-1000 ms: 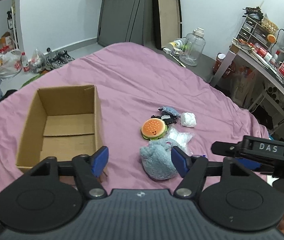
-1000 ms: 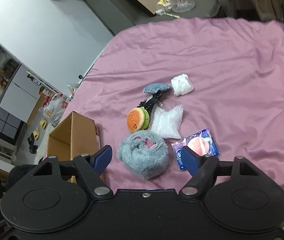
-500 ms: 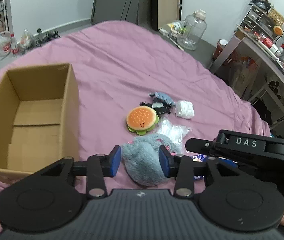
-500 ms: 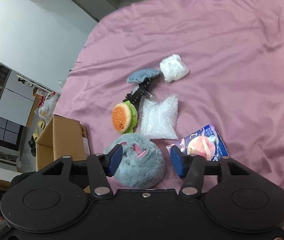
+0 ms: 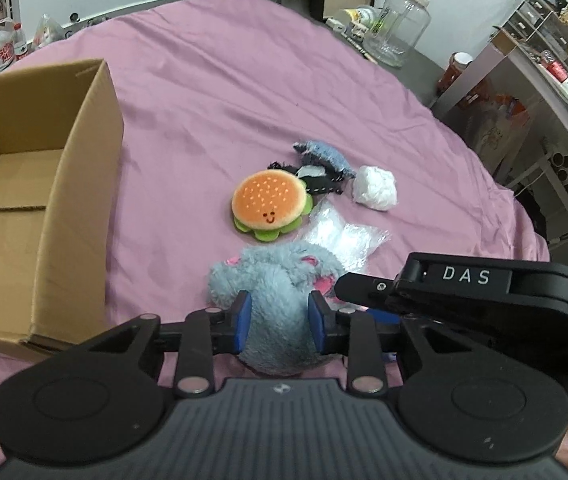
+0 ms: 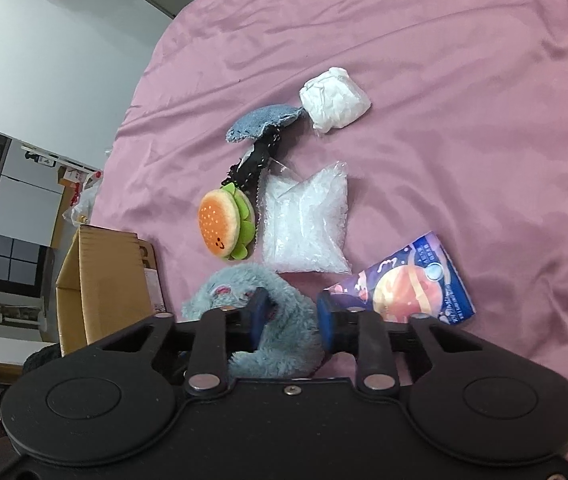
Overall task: Organize soft objects
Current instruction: 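Lower the left gripper onto the grey plush ball and close on it, then lift the grey plush with the left gripper and carry it over the cardboard box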
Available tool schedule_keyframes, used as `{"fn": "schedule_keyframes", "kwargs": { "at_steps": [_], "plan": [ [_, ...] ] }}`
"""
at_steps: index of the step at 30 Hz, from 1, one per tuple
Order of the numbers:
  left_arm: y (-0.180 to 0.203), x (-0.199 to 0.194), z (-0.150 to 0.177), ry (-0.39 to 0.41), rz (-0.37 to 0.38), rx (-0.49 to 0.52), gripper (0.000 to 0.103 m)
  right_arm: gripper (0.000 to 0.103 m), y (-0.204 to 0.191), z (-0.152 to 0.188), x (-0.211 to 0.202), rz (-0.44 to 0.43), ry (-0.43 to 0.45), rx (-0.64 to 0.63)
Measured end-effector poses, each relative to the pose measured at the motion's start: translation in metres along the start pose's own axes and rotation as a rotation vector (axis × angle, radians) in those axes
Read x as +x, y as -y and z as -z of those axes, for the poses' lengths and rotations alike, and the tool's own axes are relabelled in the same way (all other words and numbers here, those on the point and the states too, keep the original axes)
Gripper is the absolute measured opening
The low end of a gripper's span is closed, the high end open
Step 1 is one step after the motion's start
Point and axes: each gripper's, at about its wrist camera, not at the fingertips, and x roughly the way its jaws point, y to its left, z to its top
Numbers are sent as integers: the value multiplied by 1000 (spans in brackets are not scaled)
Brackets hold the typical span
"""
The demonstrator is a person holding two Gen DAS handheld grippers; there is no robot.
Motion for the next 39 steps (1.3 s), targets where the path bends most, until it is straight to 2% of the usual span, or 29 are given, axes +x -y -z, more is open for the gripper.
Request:
{"fn": "schedule_keyframes", "kwargs": {
  "at_steps": [9, 12, 16, 18, 20, 22, 23, 24, 27, 31, 39],
  "plan": [
    [-5, 12, -1, -24, -24, -46, 40, 17, 2, 3, 1, -55, -38, 38],
    [-10, 15, -1, -20, -38, -80, 41, 17, -1, 4, 1, -51, -41, 27],
    [-19, 17, 3, -8, -30, -121, 41, 24, -5, 3, 2, -36, -31, 5],
    [-22, 18, 4, -3, -13, -135, 39, 37, -8, 3, 4, -37, -37, -4],
    [-22, 17, 5, 7, -6, -134, 36, 42, -10, 3, 8, -36, -38, -18],
    [-21, 17, 7, 14, -2, -128, 33, 40, -11, 2, 11, -33, -40, -21],
    [-21, 17, 7, 15, 1, -129, 31, 30, -10, 2, 12, -41, -46, -15],
    [-21, 17, 7, 17, 3, -133, 29, 26, -9, 2, 12, -41, -46, -12],
    [-20, 17, 8, 22, 4, -130, 25, 22, -7, 2, 6, -78, -34, 1],
    [-19, 10, 6, 31, 4, -137, 22, 22, -14, 6, -8, -115, 6, -30],
    [-14, -23, -3, 99, 25, -103, 22, 21, -32, 15, -36, -156, 83, -66]
  ]
}}
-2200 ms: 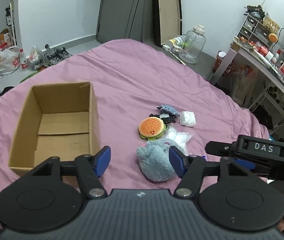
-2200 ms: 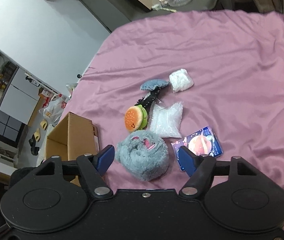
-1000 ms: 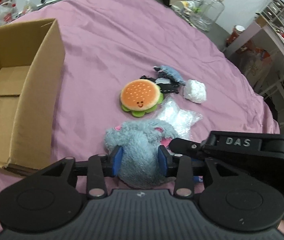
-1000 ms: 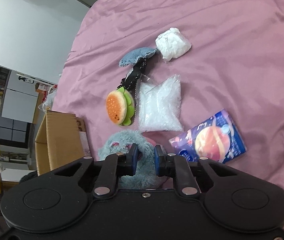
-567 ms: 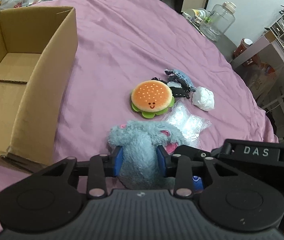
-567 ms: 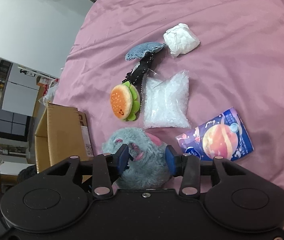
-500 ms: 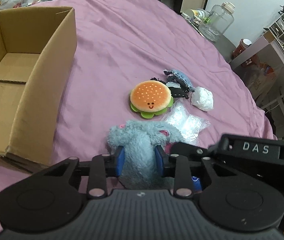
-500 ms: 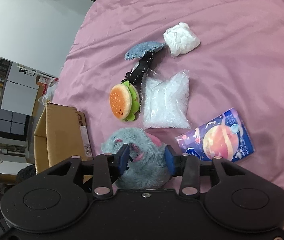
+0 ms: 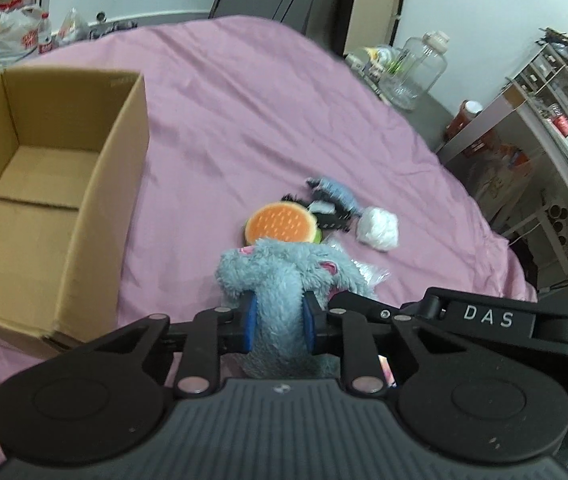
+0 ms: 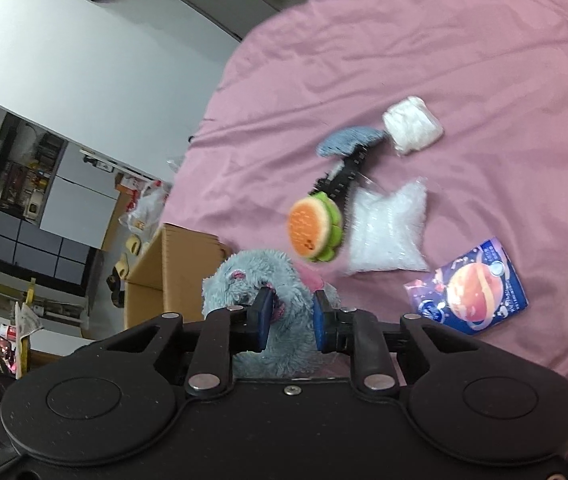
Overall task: Organize soft objects
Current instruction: 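Lift the grey plush with the left gripper and carry it over the cardboard box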
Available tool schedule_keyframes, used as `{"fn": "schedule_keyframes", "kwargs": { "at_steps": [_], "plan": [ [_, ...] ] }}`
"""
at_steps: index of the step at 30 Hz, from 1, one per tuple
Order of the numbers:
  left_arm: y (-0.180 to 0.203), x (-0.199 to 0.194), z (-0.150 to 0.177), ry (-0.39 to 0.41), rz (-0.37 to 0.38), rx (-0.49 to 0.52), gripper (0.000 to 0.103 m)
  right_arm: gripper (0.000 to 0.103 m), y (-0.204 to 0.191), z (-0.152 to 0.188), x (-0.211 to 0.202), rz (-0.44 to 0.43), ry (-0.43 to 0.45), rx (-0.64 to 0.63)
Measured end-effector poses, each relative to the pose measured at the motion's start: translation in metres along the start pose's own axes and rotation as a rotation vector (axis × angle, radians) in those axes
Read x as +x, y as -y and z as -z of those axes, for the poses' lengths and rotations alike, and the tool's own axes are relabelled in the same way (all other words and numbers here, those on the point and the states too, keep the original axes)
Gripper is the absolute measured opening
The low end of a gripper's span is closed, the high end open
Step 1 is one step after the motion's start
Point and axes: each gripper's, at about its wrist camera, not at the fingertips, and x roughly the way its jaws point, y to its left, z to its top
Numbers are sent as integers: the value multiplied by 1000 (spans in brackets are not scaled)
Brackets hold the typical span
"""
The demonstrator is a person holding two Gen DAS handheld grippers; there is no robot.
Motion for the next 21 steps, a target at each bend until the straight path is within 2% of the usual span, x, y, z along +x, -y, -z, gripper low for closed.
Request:
{"fn": "schedule_keyframes", "kwargs": {
  "at_steps": [8, 21],
  "plan": [
    [-1, -29, -12, 54, 11, 28, 22, 21, -39, 4, 2, -36, 36, -44],
    [-39, -67, -41, 141, 2, 7, 22, 21, -102, 6, 29, -80, 35, -114]
  ]
}}
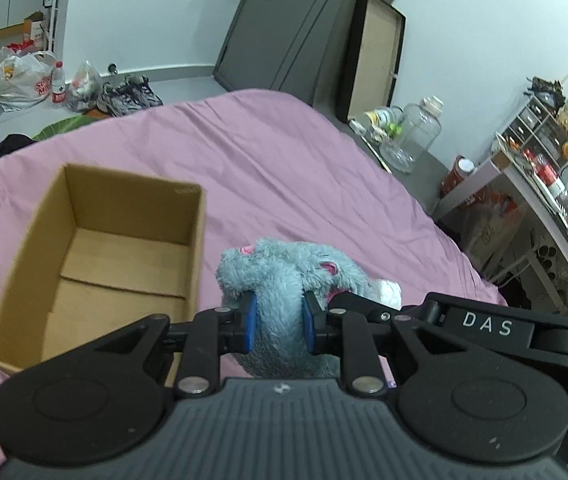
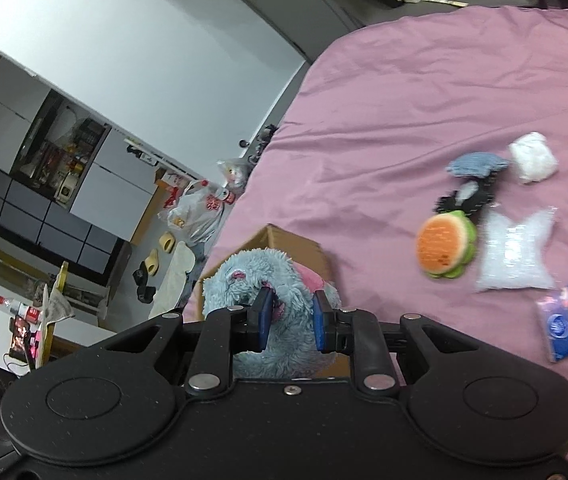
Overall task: Organize soft objects
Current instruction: 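Lift the grey plush with the left gripper and carry it over the cardboard box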
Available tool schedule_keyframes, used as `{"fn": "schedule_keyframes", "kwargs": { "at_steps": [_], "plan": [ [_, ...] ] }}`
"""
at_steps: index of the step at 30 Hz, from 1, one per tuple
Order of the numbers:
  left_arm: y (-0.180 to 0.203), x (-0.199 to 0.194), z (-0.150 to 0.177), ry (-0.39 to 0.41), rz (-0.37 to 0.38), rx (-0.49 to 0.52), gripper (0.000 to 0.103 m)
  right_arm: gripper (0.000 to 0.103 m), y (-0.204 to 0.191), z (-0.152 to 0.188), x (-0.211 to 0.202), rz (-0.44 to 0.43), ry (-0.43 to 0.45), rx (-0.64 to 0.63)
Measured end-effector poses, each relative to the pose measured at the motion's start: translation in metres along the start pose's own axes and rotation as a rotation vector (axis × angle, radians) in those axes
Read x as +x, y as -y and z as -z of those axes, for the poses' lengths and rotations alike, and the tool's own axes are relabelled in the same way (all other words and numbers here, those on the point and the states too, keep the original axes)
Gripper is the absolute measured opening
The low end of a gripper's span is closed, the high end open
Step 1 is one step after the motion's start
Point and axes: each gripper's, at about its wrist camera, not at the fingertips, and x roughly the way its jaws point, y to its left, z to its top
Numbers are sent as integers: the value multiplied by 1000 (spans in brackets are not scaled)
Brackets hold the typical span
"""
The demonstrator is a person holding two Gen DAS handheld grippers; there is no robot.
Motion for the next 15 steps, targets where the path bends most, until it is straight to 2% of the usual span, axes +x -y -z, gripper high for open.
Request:
{"fn": "schedule_keyframes", "kwargs": {
  "at_steps": [15],
  "plan": [
    [-70, -2, -32, 38, -8, -93, 22, 21, -45, 6, 58, -14, -58, -60]
  ]
}}
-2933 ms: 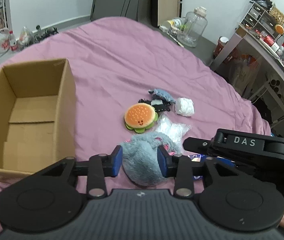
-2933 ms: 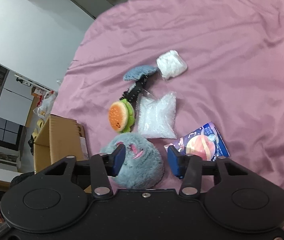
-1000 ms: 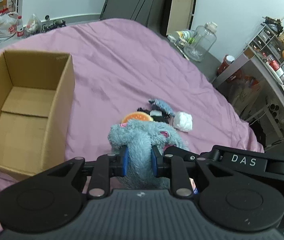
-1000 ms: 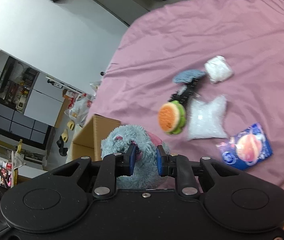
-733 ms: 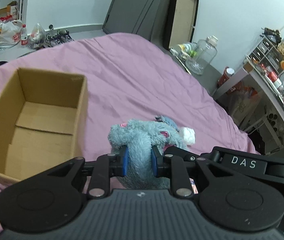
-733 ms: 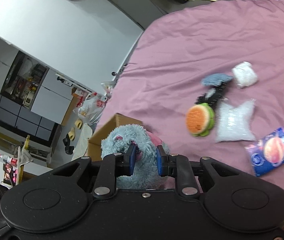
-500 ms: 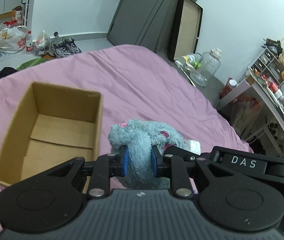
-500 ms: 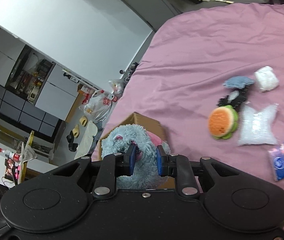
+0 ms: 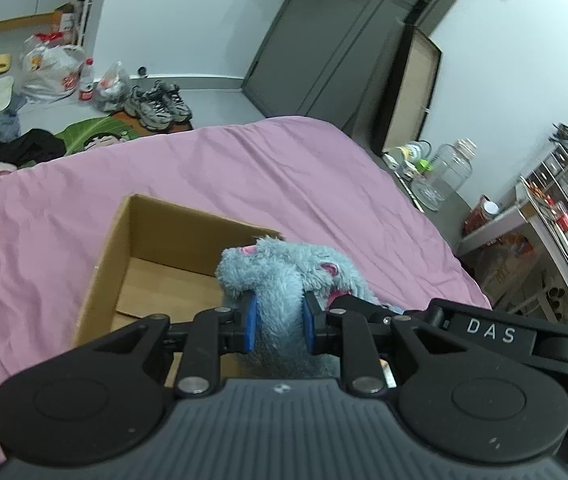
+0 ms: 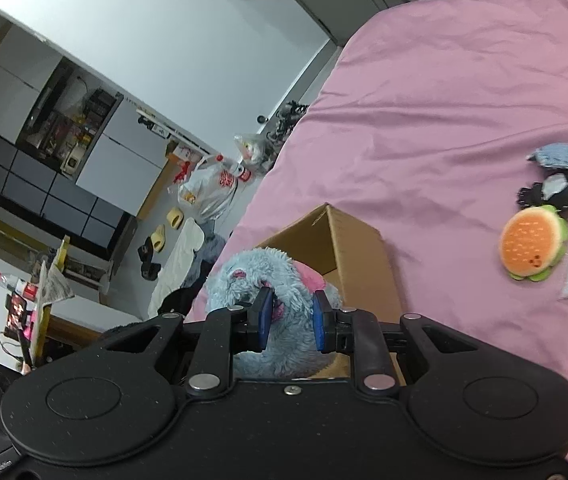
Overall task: Organize soft objects
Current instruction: 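Lift the grey plush with the left gripper and carry it over the cardboard box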
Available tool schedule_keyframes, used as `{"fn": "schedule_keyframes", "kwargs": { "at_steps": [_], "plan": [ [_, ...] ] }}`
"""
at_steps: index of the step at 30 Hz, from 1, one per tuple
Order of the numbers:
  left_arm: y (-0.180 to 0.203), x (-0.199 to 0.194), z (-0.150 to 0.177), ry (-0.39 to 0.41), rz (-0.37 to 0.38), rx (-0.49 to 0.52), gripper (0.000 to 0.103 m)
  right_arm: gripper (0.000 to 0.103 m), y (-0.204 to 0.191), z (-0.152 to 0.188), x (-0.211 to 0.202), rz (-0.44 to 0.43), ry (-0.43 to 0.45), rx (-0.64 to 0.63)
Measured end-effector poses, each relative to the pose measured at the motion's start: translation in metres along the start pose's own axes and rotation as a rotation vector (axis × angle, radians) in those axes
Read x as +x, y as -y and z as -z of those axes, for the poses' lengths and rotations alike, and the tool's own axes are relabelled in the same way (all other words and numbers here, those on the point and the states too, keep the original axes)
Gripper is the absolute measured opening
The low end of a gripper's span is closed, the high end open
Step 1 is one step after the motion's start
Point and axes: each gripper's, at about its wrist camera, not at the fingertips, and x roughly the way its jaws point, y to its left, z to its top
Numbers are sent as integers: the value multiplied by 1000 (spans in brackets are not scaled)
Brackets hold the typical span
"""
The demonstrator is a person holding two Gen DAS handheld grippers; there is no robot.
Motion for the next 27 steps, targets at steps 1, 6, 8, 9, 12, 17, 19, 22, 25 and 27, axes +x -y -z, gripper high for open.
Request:
{"fn": "schedule_keyframes", "kwargs": {
  "at_steps": [1, 6, 8, 9, 12, 17, 19, 22, 25, 27],
  "plan": [
    [-5, 2, -1, 0, -1, -8, 21, 21, -2, -1, 4, 0, -5, -1],
    [-28, 9, -8, 3, 5, -38, 22, 21, -11, 0, 23, -4, -23, -15],
    [-35, 11, -11, 6, 3, -45, 22, 21, -14, 0, 31, -1, -33, -20],
    [-38, 13, -12, 8, 1, -50, 22, 22, -15, 1, 36, 1, -39, -22],
    [-52, 18, -15, 8, -4, -75, 22, 23, -18, 2, 46, 8, -54, -34],
    [-71, 29, -18, -4, -17, -110, 22, 27, -22, 4, 62, 31, -75, -60],
    [-77, 34, -18, -11, -24, -119, 22, 30, -22, 5, 65, 36, -84, -64],
    [-82, 41, -18, -22, -36, -126, 22, 32, -19, 4, 66, 35, -87, -65],
    [-85, 46, -18, -27, -47, -139, 22, 34, -19, 4, 64, 31, -83, -66],
    [-87, 49, -18, -28, -58, -147, 21, 37, -18, 4, 61, 32, -81, -63]
  ]
}}
